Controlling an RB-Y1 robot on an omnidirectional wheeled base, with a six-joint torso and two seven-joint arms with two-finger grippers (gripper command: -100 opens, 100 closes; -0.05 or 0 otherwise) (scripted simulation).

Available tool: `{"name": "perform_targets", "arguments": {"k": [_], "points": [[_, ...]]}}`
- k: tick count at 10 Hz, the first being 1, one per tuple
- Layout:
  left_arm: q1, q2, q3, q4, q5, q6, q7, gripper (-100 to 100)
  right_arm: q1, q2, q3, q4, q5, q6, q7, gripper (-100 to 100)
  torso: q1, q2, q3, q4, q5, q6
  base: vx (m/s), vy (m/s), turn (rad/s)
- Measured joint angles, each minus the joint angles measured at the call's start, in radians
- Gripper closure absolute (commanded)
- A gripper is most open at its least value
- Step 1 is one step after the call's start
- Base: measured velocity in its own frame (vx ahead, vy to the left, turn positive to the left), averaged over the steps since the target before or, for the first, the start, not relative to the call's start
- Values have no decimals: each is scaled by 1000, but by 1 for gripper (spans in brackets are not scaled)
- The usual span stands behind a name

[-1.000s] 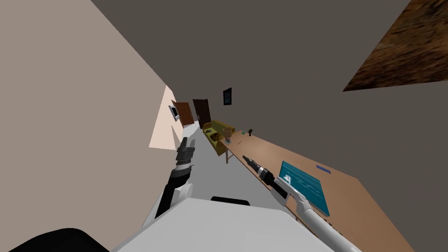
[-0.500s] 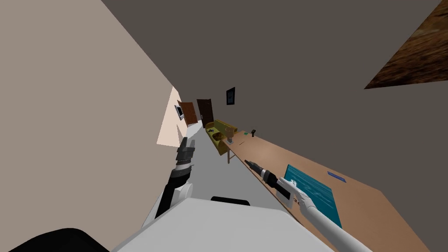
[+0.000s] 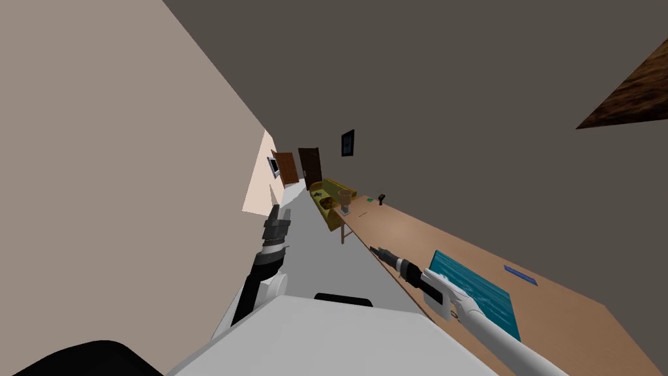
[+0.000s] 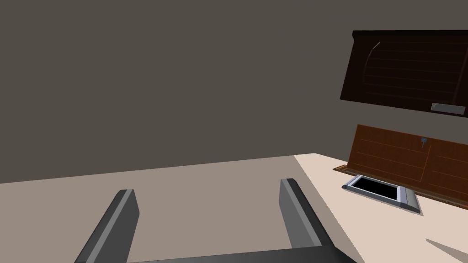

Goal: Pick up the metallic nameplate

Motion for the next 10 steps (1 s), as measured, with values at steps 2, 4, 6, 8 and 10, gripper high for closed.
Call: {"name": "perform_targets", "arguments": {"k": [2, 4, 6, 8, 10], "points": [[0, 0, 0, 0, 0, 0, 0, 0, -13, -39, 37, 25, 20, 4, 0, -100, -1, 0, 0, 0, 0, 0, -17, -44, 140], [0, 0, 0, 0, 0, 0, 0, 0, -29, -44, 54, 78, 30, -6, 5, -100, 0, 0, 0, 0, 0, 1, -11, -24, 64], [0, 0, 0, 0, 0, 0, 0, 0, -35, -75, 84, 118, 47, -12, 13, -100, 0, 1, 0, 0, 0, 1, -16, -30, 56], [0, 0, 0, 0, 0, 0, 0, 0, -37, -93, 103, 139, 60, -14, 19, -100, 0, 1, 0, 0, 0, 0, -24, -39, 124], [0, 0, 0, 0, 0, 0, 0, 0, -54, -94, 118, 194, 69, -29, 27, -100, 0, 0, 0, 0, 0, 1, -19, -21, 64]]}}
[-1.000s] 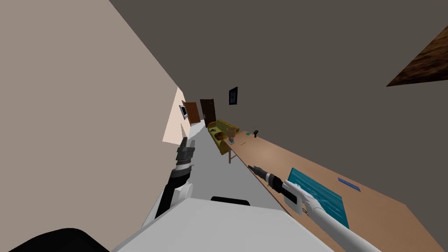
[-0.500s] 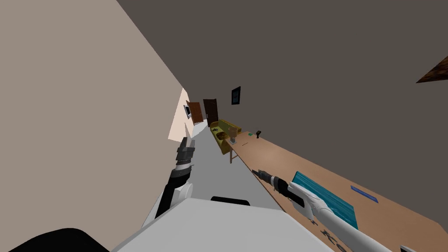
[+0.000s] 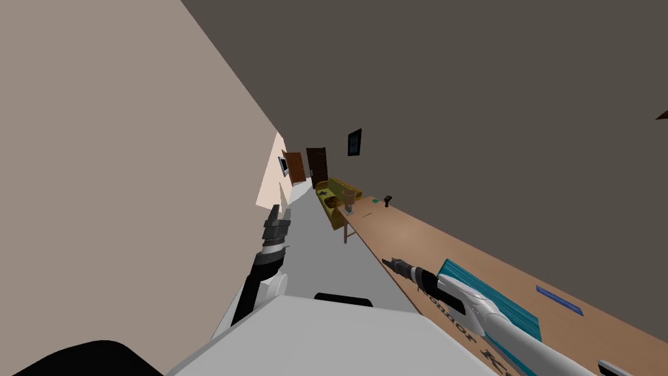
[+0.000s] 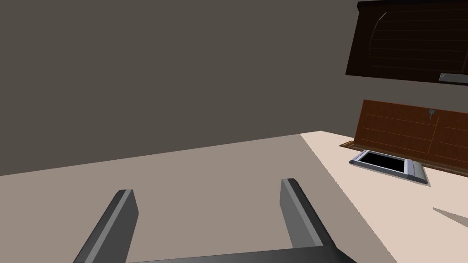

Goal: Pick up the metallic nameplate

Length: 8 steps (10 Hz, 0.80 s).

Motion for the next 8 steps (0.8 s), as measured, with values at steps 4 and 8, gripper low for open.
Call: {"name": "perform_targets", "arguments": {"k": [4, 8], "points": [[0, 0, 0, 0, 0, 0, 0, 0, -28, -43, 76, 113, 45, -17, 24, -100, -3, 3, 2, 1, -1, 0, -49, -52, 133], [0, 0, 0, 0, 0, 0, 0, 0, -36, -120, 162, 210, 93, -35, 31, -100, -2, 7, 4, 2, 0, 0, -101, -46, 115]]}}
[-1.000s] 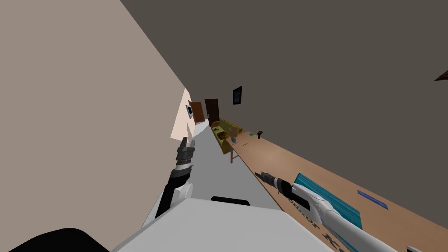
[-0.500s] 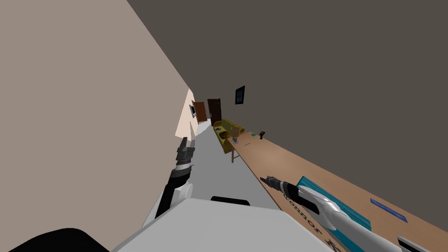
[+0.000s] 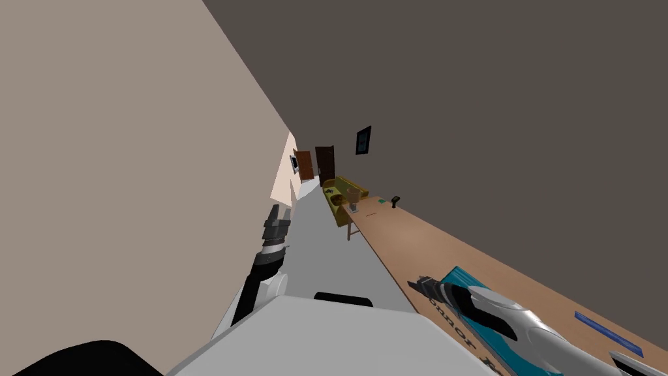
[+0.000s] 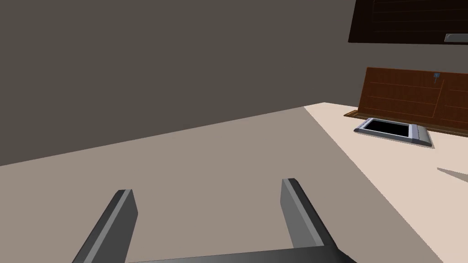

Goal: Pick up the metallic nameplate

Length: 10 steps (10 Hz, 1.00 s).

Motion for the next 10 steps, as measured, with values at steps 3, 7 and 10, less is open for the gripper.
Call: {"name": "perform_targets", "arguments": {"k": [3, 7, 10], "points": [[0, 0, 0, 0, 0, 0, 0, 0, -17, 9, 25, 83, 16, -21, 20, -100, 3, -5, -3, -1, 0, 0, -70, -11, 65], [0, 0, 0, 0, 0, 0, 0, 0, -22, 1, 65, 161, 38, -42, 40, -100, 3, -5, -3, -1, 0, -1, -71, -12, 37], [0, 0, 0, 0, 0, 0, 0, 0, -9, -32, 114, 175, 64, -45, 44, -100, 3, -1, 0, 0, 1, 0, -107, -5, 47]]}}
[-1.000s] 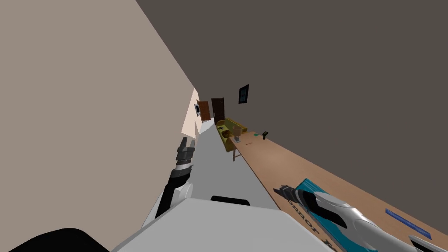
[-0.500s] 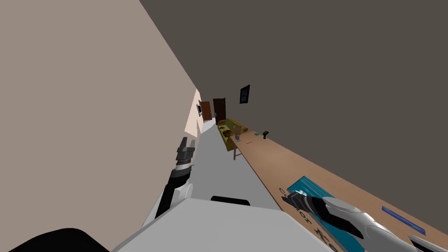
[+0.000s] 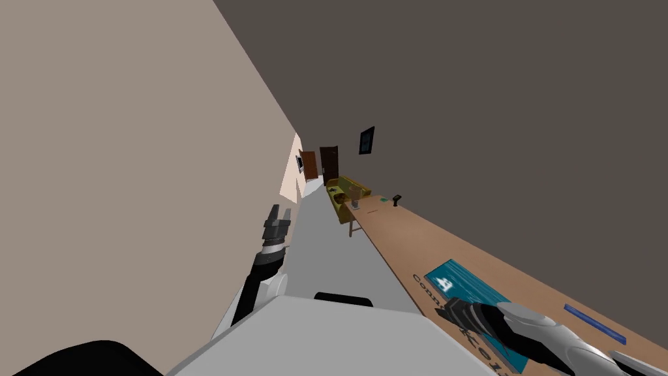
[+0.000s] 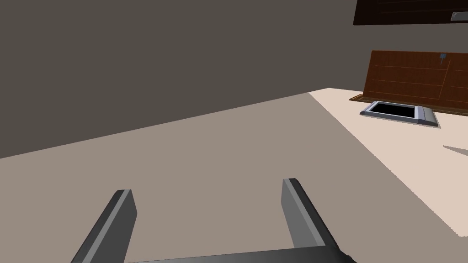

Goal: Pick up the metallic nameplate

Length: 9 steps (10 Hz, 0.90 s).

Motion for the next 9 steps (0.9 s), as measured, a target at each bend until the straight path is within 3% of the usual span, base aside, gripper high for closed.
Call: {"name": "perform_targets", "arguments": {"k": [1, 2, 3, 4, 6, 7, 8, 9], "points": [[0, 0, 0, 0, 0, 0, 0, 0, 6, -9, 9, -8, 4, 9, -6, -100, 0, -1, -1, 0, 0, 0, -39, -4, -10], [0, 0, 0, 0, 0, 0, 0, 0, -1, 1, 9, 19, 5, 0, 0, -100, 0, -4, -2, -1, 0, 0, -12, -1, -2], [0, 0, 0, 0, 0, 0, 0, 0, -2, 2, 9, 23, 5, -3, 3, 0, 0, -6, -4, -1, 0, 0, 0, 0, 0], [0, 0, 0, 0, 0, 0, 0, 0, -2, 2, 9, 22, 5, -3, 2, -100, 0, -7, -4, -1, 0, 0, -32, -14, 347], [0, 0, 0, 0, 0, 0, 0, 0, 62, -7, -34, -33, -4, 29, -10, -100, -2, -6, -3, -1, -1, -1, -33, -23, 151], [0, 0, 0, 0, 0, 0, 0, 0, 65, 2, -44, -15, -6, 24, -3, -100, -1, -6, -4, -1, -1, 0, -9, -5, -37], [0, 0, 0, 0, 0, 0, 0, 0, 64, 8, -47, -2, -7, 17, 3, -100, -1, -7, -4, -1, 0, 0, -35, -11, 428], [0, 0, 0, 0, 0, 0, 0, 0, 105, 1, -73, -31, -14, 29, 0, -100, -1, -6, -4, -1, 0, -2, -40, -28, 243]]}}
